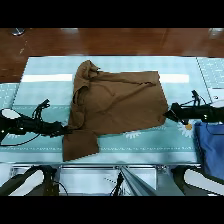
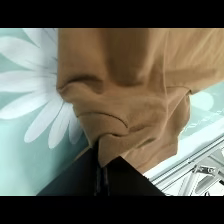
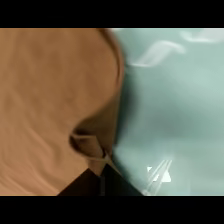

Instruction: Fold the shirts.

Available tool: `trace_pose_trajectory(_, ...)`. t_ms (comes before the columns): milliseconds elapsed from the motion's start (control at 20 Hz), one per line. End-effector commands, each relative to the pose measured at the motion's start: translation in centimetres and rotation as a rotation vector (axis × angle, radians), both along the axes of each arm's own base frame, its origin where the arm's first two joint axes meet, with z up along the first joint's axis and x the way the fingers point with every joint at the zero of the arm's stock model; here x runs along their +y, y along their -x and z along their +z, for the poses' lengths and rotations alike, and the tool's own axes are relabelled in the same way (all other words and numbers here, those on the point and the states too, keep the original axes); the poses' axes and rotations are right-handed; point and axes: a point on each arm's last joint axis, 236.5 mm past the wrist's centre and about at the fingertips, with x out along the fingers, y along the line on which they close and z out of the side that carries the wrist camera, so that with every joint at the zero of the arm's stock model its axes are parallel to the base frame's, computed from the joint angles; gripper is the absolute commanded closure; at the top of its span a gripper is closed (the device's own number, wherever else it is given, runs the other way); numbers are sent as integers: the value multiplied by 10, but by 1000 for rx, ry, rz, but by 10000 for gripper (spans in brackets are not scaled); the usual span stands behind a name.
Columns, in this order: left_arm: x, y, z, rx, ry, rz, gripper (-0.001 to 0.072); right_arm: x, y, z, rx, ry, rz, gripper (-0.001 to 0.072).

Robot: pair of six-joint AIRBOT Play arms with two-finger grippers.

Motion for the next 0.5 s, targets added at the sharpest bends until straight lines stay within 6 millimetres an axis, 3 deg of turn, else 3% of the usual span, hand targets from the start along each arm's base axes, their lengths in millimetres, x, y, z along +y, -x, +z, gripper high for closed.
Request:
trace_pose_trajectory(0,0,-33,24,-90,32,48,683,10,-33,30,-90,43,130,684)
trace_pose_trajectory(50,-3,-61,50,-176,72,93,683,6,-50,62,-146,57,165,684)
trace_pose_trajectory(100,-5,-98,92,-303,128,152,683,1,-71,100,-226,86,183,684)
trace_pose_trajectory(150,-5,-131,141,-444,175,200,683,-7,-93,150,-334,139,188,684)
trace_pose_trajectory(250,0,-180,267,-768,249,273,684,-18,-121,268,-593,254,173,684)
trace_pose_trajectory(350,9,-191,375,-1023,243,308,684,-22,-115,389,-856,379,148,684)
trace_pose_trajectory(450,10,-174,471,-1260,219,306,684,-19,-79,492,-1100,507,120,684)
